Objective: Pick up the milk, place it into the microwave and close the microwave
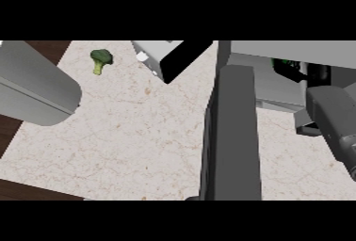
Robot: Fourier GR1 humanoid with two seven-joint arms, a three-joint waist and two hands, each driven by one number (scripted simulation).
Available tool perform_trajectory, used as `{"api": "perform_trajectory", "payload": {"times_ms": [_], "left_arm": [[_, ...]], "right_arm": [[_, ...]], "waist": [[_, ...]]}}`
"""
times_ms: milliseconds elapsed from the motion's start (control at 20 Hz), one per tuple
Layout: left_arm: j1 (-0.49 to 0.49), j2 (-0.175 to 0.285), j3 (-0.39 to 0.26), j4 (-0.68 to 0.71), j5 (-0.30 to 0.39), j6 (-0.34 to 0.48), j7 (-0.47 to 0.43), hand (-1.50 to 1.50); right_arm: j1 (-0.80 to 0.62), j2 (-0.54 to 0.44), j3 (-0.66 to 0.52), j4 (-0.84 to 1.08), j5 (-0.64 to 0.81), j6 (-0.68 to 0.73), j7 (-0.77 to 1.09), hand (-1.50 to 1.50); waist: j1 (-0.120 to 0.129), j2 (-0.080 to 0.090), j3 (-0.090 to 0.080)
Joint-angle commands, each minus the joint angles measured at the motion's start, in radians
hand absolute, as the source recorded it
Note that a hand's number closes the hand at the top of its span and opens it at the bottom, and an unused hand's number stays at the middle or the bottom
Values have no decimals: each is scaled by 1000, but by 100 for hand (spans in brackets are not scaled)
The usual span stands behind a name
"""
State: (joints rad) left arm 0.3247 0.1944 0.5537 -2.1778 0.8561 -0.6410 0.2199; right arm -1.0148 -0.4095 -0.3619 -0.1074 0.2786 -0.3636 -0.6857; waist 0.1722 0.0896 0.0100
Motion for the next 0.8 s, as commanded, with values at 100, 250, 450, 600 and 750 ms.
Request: {"api": "perform_trajectory", "payload": {"times_ms": [100, 250, 450, 600, 750], "left_arm": [[-24, 14, 0, 10, 4, 3, 0, -150], [-35, 14, -4, 19, -11, 0, -1, -150], [-54, 25, 1, 19, -34, 1, -2, -150], [-44, 34, 9, 28, -52, -4, 6, -150], [-60, 41, 2, 22, -62, -9, 5, -150]], "right_arm": [[5, -11, -15, 6, -10, -10, -4, 150], [-14, -24, -15, 3, -7, -9, 3, 150], [-27, -44, -14, 7, -4, -1, 17, 150], [-6, -43, -16, 12, -4, 4, 0, 150], [-28, -46, -24, 11, -10, 2, 15, 150]], "waist": [[12, 10, 3], [18, 14, 2], [23, 19, 2], [24, 17, 3], [31, 19, 3]]}}
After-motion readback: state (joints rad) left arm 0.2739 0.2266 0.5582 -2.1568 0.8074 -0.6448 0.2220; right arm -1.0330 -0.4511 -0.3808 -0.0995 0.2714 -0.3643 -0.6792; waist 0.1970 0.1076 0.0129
